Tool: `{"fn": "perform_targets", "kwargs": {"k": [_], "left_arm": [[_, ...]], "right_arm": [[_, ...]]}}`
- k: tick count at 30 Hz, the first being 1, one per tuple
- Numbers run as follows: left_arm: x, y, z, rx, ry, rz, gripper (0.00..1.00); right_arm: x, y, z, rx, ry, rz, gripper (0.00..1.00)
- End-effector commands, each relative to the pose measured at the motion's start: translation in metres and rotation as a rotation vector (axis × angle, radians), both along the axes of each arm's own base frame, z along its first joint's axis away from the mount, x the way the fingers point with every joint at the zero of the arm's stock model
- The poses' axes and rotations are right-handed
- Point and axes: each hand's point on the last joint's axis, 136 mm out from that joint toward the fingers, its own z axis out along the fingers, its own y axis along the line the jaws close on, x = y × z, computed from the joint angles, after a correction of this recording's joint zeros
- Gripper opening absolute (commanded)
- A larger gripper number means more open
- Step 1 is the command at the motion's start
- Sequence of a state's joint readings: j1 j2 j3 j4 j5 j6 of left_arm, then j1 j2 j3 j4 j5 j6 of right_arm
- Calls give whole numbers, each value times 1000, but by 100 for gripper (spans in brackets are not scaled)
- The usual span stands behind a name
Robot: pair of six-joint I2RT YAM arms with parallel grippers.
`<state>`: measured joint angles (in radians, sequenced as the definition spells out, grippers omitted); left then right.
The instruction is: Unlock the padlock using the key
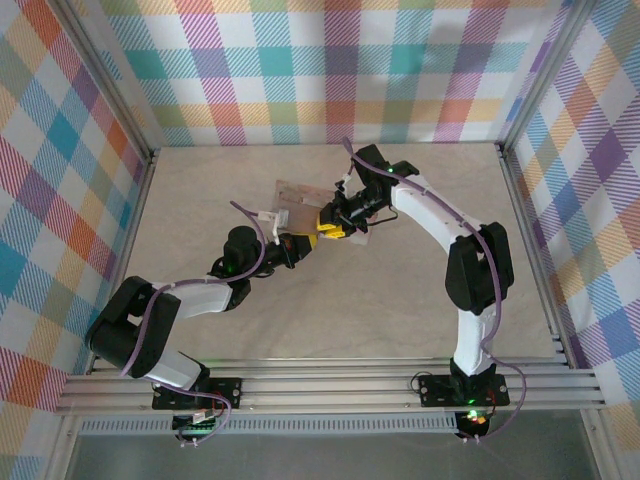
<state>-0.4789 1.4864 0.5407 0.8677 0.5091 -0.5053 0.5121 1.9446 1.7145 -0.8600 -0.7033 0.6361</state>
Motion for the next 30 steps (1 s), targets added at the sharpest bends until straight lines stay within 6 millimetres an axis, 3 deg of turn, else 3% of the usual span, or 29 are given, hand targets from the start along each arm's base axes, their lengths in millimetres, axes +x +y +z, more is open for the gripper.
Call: {"fn": "perform_targets", "kwargs": {"k": [1,12,22,30], "left_arm": [[10,7,25,-45,-85,38,0],[7,5,33,-67,-104,20,0],[2,-11,48,-17,-121,25,0],[1,-14,60,-104,-82,-6,0]], "right_arm": [[-14,14,33,128,-18,107,0],[-22,12,38,129,20,139,0],[-27,11,36,115,41,153,0],[-32,11,32,138,47,162,0]]}}
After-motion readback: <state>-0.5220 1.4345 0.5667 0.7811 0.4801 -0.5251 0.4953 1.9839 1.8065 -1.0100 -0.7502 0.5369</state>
